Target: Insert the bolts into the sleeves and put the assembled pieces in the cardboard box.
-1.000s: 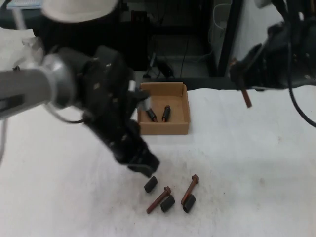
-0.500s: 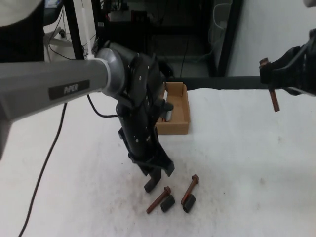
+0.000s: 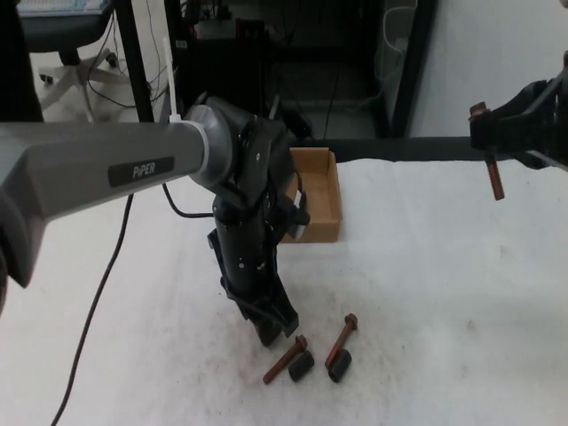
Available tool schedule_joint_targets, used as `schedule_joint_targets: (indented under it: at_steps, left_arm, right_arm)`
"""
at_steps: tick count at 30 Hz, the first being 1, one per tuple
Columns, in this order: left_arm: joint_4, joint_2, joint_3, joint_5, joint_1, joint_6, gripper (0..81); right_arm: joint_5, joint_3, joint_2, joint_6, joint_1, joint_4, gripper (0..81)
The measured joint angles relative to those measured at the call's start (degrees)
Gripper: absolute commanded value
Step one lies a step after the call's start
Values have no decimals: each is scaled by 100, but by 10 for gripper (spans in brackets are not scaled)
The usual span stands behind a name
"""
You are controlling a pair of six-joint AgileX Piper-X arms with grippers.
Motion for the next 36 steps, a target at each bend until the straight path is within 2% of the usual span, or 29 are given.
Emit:
schedule_joint_targets:
  at_steps: [15, 22, 36]
  left_arm:
    - [-67, 0, 0, 0, -32, -209, 357]
    - [-43, 0, -285, 0, -264, -209, 357]
    - [-75, 104, -313, 11, -265, -209, 357]
  right_arm:
    - [0, 37, 0, 0, 0, 0, 8]
    - [0, 37, 0, 0, 0, 0, 8]
    - [0, 41, 0, 0, 0, 0, 8]
